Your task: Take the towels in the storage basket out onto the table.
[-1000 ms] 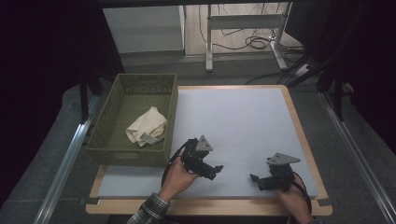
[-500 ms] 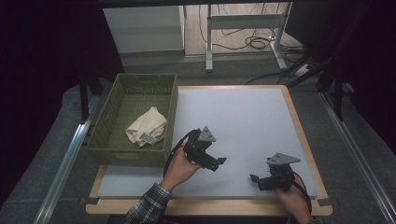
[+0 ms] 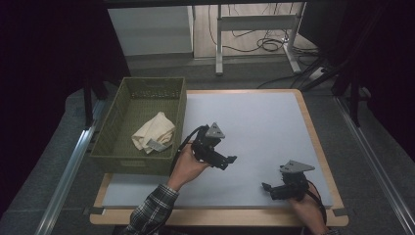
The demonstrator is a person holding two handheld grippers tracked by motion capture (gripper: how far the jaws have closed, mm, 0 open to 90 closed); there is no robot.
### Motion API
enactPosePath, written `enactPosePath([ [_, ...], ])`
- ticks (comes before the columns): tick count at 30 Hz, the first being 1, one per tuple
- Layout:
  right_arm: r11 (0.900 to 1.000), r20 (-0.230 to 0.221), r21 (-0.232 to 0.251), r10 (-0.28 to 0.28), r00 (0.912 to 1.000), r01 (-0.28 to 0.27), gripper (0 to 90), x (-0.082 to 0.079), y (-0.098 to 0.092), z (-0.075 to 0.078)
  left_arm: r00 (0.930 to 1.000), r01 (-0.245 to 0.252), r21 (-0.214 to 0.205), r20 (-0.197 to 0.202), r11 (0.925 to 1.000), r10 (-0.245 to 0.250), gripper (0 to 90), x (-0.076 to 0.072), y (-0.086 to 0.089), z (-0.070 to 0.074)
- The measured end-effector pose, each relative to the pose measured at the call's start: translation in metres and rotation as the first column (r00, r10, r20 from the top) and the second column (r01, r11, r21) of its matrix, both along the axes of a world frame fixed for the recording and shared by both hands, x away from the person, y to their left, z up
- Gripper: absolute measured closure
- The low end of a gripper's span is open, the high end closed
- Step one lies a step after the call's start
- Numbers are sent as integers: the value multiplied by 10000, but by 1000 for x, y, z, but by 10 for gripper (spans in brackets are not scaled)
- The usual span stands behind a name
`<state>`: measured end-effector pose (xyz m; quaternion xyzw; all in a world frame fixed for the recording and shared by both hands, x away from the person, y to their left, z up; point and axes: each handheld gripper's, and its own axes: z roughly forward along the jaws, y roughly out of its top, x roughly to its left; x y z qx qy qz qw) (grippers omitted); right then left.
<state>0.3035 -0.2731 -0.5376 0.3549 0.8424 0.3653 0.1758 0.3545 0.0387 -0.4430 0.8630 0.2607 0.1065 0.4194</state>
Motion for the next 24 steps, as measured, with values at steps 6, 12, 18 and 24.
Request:
enactPosePath([
  [6,10000,7,26,-7,10000,7,22,0,0,0,9995,-250,215,213,9995,245,11,9,5,11],
  [12,10000,9,28,-5,10000,5,22,0,0,0,9973,-635,273,385,9976,624,11,20,14,22],
  [18,10000,18,25,-1,10000,1,22,0,0,0,9925,-1153,411,459,9925,1134,18,31,25,29],
  [24,10000,12,28,-2,10000,2,22,0,0,0,9880,-1487,549,506,9874,1460,12,39,36,36],
])
